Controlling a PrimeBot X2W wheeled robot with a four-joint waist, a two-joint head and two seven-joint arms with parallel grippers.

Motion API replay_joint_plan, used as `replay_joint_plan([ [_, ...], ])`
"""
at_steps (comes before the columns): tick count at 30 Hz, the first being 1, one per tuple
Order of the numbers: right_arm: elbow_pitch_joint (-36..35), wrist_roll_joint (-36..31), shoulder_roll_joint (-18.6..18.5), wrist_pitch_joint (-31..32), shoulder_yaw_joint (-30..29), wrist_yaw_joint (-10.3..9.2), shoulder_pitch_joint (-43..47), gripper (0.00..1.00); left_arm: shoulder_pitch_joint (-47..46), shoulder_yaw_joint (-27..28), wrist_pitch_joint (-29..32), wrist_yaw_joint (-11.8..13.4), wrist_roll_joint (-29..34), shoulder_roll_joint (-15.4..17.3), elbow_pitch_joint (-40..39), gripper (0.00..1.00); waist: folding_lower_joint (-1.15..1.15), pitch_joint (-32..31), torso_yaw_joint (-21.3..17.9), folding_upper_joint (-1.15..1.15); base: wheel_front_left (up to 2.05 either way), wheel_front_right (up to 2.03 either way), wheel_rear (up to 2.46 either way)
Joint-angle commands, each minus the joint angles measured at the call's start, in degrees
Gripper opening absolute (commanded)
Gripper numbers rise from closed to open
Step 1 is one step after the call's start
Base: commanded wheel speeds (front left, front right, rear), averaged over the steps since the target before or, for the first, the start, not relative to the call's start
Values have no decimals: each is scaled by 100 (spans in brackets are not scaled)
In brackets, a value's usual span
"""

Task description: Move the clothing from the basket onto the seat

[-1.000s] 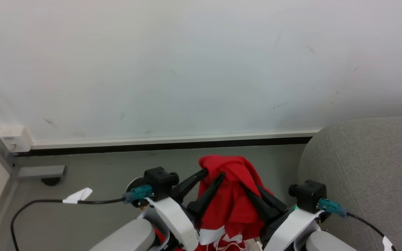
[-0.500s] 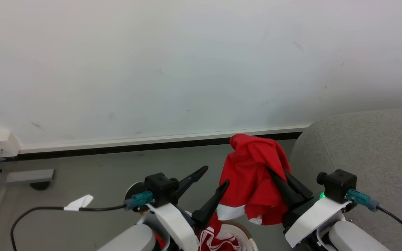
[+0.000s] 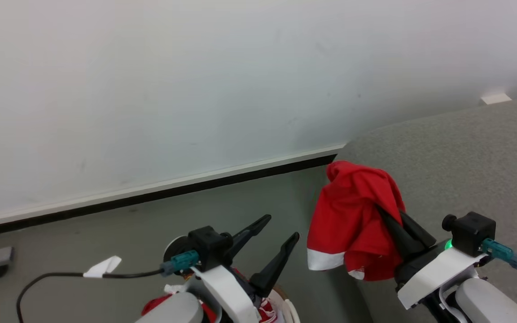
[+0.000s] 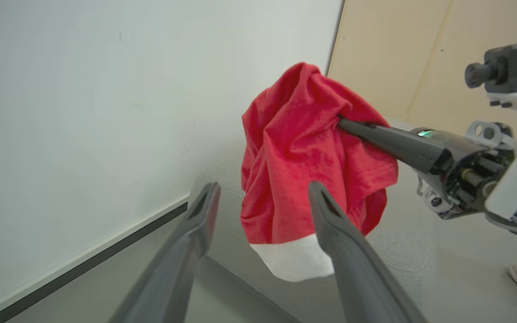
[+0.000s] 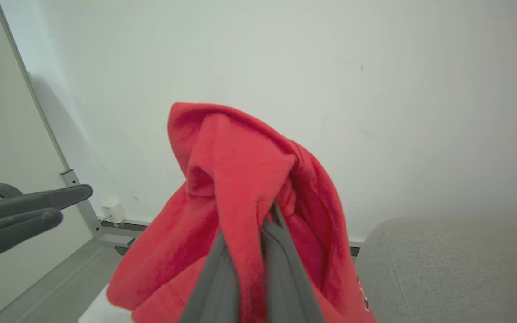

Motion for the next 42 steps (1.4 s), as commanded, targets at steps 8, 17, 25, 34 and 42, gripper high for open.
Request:
replay_joint_plan([
  [8,-208,-123,-298,-17,-327,-14,255,0,37,16,-2,-75,210,-186,-45,100,0,199,-728,0,0,0,0],
  [17,-401,-205,-338,-18,-906,-14,513,0,-32,-94,-3,-132,354,-259,-19,100,0,396,-939,0,0,0,0],
  [25,-387,-539,-80,-18,-2123,-13,131,0,-540,-179,205,-164,480,-127,-234,100,0,1347,-690,0,0,0,0],
  [34,297,-1321,89,-18,-3504,-14,-1275,0,-1597,-326,584,-210,741,80,-705,100,0,2853,-214,0,0,0,0],
  [42,1842,-2393,-249,-17,-4560,-14,-2800,0,-2380,-511,690,-215,799,5,-941,100,0,3864,229,0,0,0,0],
])
